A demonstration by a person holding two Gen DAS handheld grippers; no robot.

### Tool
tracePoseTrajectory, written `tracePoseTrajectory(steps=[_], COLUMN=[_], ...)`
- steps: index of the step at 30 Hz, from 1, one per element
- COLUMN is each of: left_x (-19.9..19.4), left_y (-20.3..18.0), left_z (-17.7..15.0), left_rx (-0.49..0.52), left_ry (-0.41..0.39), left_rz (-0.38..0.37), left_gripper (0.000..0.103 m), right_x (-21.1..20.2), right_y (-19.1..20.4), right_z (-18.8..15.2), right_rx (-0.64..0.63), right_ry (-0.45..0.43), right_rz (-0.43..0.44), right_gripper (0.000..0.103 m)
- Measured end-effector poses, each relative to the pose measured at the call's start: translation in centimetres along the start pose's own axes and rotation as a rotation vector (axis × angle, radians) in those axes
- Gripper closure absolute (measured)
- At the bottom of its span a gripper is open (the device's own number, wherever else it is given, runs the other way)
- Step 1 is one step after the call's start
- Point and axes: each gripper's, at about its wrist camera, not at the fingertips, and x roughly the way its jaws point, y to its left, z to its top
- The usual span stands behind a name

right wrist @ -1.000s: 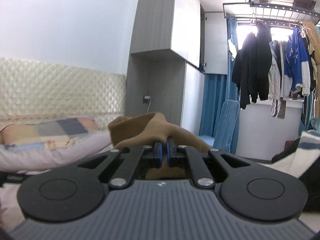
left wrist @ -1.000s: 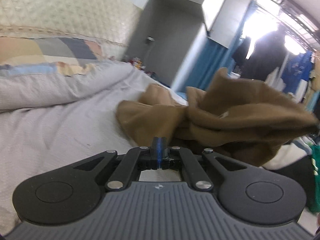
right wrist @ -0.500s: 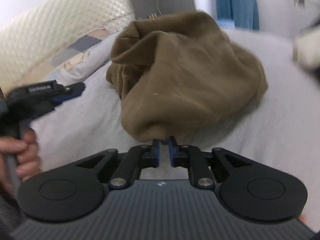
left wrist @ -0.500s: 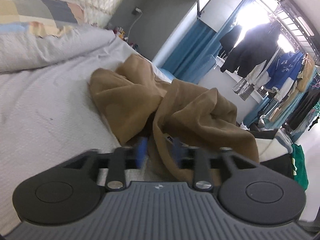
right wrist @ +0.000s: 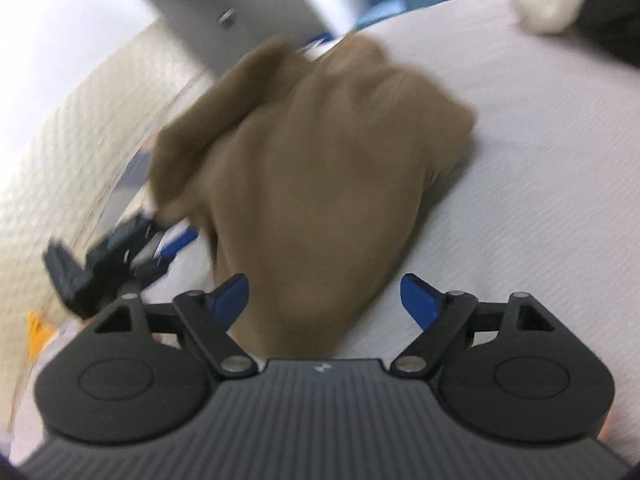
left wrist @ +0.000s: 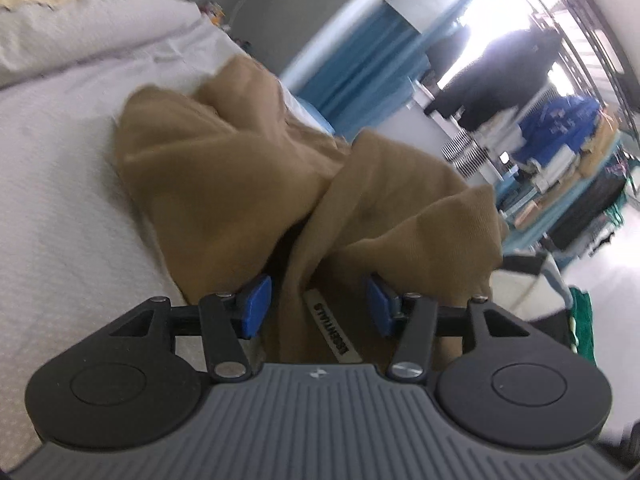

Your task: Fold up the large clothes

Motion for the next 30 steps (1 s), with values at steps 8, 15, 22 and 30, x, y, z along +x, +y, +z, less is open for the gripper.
tracePoseTrajectory(steps=[8, 15, 22, 30], left_x=[3.4, 6.0, 2.0, -9.3], left_y=[2.9, 2.6, -0.1, -4.1], left_z=[0.3, 0.0, -0.3, -2.5], left_rx=[-0.087, -0.044, 0.011, 0.029], left_ry=[0.018, 0.075, -0.017, -0.167], left_rz=[-0.070, 0.010, -0.045, -0.189], left_gripper=[0.047, 0.092, 0.097, 0.097], right_x=[3.8, 7.1, 6.4, 3.7], right_y=[-4.2, -4.0, -5.0, -4.6], right_z=[1.9, 2.7, 1.9, 1.4], right_rx=[0.271, 0.269, 0.326, 0.321], right_ry=[-0.026, -0.104, -0.133, -0.200], right_rz=[0.015, 0.054, 0.048, 0.046], right_gripper=[0.017, 0.016, 0.016, 0.016])
